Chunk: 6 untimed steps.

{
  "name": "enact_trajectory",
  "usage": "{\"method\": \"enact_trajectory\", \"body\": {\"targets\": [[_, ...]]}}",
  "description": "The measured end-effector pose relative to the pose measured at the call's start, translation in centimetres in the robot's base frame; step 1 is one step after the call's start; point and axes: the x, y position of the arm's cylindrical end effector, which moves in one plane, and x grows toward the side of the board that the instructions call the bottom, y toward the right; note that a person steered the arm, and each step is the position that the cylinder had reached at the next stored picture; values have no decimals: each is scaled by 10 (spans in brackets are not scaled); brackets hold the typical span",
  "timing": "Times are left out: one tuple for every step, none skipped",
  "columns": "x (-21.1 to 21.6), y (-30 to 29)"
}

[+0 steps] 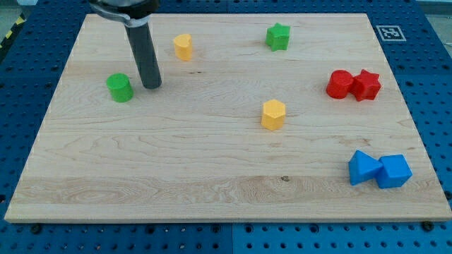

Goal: Move arm towards the bottom of the board

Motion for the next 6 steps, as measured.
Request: {"method": "enact_trajectory", "body": {"targets": [[25,4],[49,5],[53,5],[53,5],[50,5],[47,5]]}}
